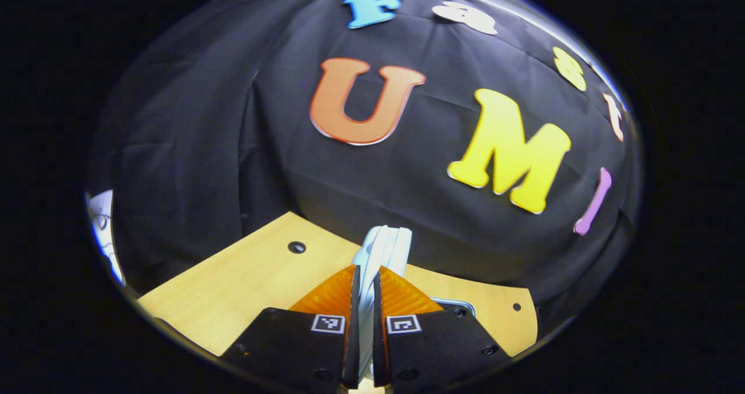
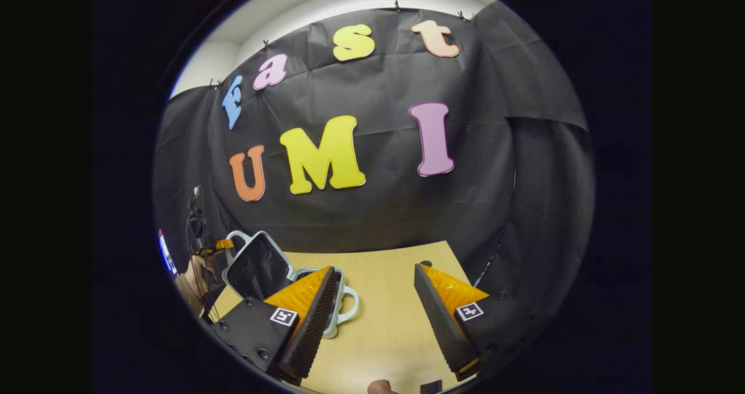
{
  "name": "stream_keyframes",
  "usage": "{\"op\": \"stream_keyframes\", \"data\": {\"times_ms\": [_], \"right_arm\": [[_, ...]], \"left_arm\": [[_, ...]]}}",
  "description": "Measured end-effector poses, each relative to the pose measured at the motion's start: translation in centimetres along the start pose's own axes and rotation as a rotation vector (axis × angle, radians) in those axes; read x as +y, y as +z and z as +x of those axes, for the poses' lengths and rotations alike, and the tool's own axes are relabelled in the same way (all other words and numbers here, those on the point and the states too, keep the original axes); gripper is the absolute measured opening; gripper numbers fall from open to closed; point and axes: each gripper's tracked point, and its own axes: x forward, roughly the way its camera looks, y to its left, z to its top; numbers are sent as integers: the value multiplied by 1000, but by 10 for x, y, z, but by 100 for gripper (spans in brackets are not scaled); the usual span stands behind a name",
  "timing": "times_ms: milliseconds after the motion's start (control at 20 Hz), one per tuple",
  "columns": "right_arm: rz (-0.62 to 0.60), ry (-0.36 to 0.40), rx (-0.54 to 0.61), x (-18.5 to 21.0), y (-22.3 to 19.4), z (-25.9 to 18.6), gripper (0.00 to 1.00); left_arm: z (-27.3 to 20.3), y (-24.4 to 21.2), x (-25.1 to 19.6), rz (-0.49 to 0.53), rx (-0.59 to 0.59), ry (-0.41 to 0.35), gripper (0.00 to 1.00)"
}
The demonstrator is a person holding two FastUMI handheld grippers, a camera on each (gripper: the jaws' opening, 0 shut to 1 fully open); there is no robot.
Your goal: First open the suitcase, pack the skin care products into it, and then close the suitcase.
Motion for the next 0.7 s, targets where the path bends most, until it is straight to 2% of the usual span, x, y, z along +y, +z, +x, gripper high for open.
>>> {"op": "stream_keyframes", "data": {"times_ms": [300, 350, 400, 450, 700], "right_arm": [[-90, -7, -61, -28, 11, -11, 80], [-96, 2, -68, -29, 13, -14, 80], [-102, 0, -77, -35, 15, -14, 76], [-103, 2, -82, -41, 16, -15, 80], [-80, -12, -68, -79, 10, -23, 80]], "left_arm": [[-8, -35, -119, 163, -2, -64, 12], [-7, -48, -139, 194, 4, -79, 12], [-6, -59, -157, 223, 11, -91, 12], [-5, -73, -173, 246, 24, -98, 12], [5, -154, -235, 396, 116, -110, 12]]}}
